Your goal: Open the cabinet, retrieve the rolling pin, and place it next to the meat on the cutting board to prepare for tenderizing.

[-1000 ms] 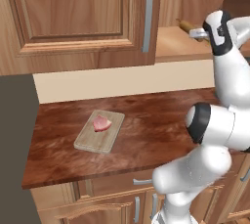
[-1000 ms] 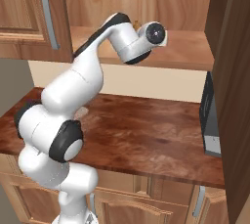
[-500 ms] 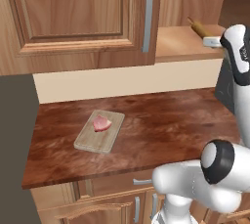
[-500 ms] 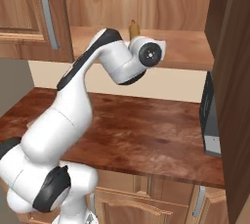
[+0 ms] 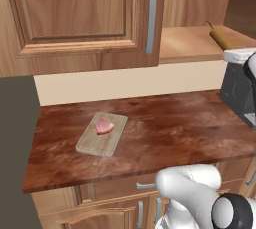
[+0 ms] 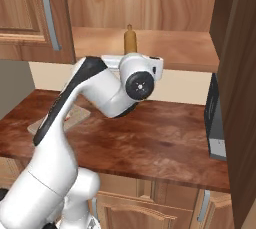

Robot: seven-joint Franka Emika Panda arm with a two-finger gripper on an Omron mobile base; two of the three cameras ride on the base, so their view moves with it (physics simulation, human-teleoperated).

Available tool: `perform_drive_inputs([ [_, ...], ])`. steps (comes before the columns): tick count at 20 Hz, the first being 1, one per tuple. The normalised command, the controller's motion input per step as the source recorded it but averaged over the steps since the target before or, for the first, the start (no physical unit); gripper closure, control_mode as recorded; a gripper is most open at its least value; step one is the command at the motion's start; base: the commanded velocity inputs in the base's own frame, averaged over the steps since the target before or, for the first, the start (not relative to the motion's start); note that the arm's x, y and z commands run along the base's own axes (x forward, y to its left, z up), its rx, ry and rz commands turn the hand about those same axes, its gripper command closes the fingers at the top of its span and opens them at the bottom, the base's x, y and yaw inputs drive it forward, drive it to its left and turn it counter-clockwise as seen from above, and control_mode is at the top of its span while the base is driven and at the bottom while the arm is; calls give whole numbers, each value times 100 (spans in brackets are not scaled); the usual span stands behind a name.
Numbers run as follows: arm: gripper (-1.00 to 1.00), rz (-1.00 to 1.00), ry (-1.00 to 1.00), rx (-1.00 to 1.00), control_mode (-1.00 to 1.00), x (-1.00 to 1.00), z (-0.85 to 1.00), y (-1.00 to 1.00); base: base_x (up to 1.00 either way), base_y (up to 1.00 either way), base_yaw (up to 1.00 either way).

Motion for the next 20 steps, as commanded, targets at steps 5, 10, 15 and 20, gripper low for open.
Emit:
perform_drive_inputs([
  [5, 100, 0, -2, 0, -100, -100, -9, 29, 0, 0, 0],
  [10, 100, 4, 0, 0, -100, -98, -24, 49, 0, 0, 0],
  [15, 100, 12, 0, -2, -100, -96, -36, 65, 0, 0, 0],
  [20, 100, 18, 0, -6, -100, -77, -49, 82, 0, 0, 0],
])
